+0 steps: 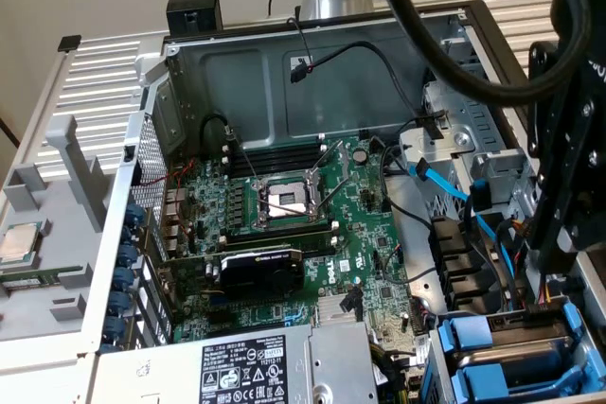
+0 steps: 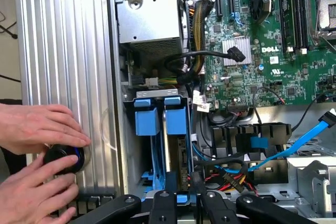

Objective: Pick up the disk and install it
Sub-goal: 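Insert the first disk wire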

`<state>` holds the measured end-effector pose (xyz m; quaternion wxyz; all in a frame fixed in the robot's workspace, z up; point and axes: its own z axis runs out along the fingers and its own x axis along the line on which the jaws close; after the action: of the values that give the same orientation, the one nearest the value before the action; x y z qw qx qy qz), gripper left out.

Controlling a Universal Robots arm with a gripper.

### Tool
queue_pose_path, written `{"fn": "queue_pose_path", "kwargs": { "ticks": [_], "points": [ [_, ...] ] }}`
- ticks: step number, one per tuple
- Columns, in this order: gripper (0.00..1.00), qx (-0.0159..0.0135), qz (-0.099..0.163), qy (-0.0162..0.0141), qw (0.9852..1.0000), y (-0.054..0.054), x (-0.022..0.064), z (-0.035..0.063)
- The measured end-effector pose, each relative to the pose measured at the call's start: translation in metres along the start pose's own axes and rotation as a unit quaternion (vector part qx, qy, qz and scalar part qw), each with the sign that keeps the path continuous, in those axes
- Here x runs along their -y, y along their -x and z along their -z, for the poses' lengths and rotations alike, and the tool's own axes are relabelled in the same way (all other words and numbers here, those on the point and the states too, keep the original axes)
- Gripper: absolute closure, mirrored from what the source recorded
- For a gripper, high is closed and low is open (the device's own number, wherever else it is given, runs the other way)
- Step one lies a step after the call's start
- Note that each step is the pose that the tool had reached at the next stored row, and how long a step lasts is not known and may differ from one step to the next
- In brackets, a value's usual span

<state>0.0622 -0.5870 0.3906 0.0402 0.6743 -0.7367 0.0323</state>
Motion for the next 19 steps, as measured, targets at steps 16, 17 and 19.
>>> {"fn": "queue_pose_path", "kwargs": {
  "ticks": [16, 17, 19],
  "points": [
    [0.67, -0.0005, 0.0, -0.0016, 1.0, 0.021, -0.0029, 0.0077],
    [0.67, -0.0007, 0.0, -0.0017, 1.0, 0.023, -0.0036, 0.0119],
    [0.67, -0.0009, 0.0, -0.0018, 1.0, 0.026, -0.0058, 0.0188]
  ]
}}
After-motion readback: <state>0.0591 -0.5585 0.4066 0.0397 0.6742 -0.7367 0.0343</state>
